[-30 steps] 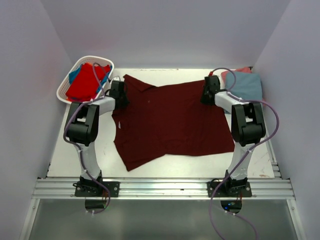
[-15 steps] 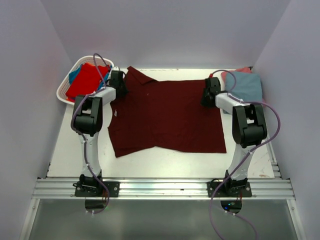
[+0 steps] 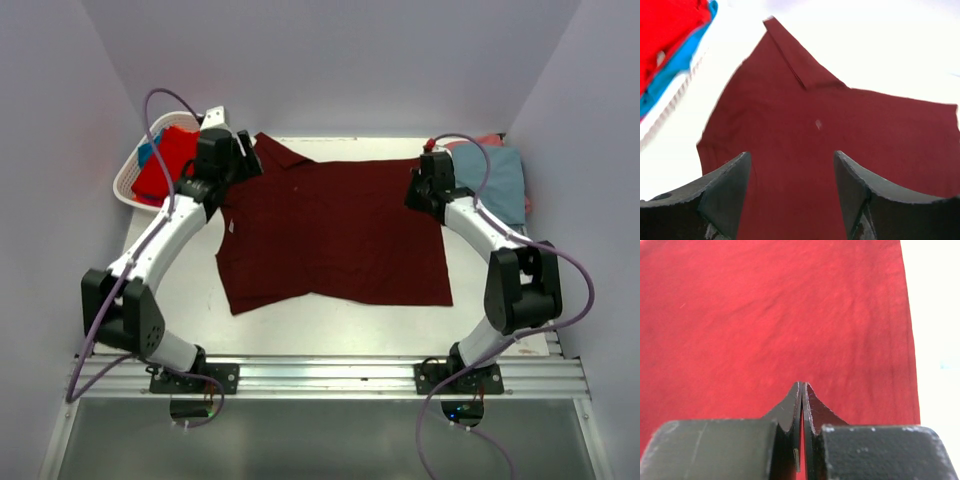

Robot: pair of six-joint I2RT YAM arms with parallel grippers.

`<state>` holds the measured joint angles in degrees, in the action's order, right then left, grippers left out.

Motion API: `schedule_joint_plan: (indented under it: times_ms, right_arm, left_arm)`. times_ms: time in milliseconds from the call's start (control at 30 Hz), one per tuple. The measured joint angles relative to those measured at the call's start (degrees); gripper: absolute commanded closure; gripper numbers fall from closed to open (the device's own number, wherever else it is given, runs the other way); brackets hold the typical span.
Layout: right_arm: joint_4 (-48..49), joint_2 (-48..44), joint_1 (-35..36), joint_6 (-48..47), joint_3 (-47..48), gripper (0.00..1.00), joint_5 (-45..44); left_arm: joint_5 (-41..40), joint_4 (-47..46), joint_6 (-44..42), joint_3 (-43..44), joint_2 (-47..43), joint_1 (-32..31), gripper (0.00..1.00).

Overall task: Fold and stack the t-shirts
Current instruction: Flatten out the tshirt, then grap the side of the flattened tshirt closest away from the robot with both arms

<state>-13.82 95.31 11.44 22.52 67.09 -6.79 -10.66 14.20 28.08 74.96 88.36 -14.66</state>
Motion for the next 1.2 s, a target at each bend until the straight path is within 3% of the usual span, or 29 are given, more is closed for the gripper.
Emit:
schedule_joint_plan:
  times_ms: [133, 233, 433, 667, 933, 1200]
  right_arm:
    - [-1.57, -5.27, 1.86, 0.63, -2.99, 1.00, 0.52]
    - [-2.19, -8.00, 3.54, 1.05, -5.29, 1.00, 0.46]
    - [-3.58, -9.49, 6.86, 1.46, -8.35, 1.00, 0.33]
    - [-5.29, -9.49, 7.28, 1.46, -8.50, 1.00, 0.02]
    - [-6.10, -9.44, 7.32, 1.38, -8.50, 1.00, 0.07]
    - [-6.38, -9.44, 7.39, 0.79, -8.50, 1.00, -0.13]
  left_arm:
    - [-0.57, 3.41, 1.05, -11.26, -10.19, -4.22, 0.46]
    - [-0.22, 6.75, 2.51, -18.73, -11.45, -5.18, 0.57]
    - [-1.36, 15.17, 5.68, -26.77, -15.93, -6.16, 0.69]
    - [-5.46, 15.37, 8.83, -30.01, -25.88, -6.54, 0.70]
    - [-6.34, 12.11, 9.42, -39.32, -18.58, -5.99, 0.69]
    - [-4.55, 5.46, 8.28, -40.13, -17.57, 0.00, 0.71]
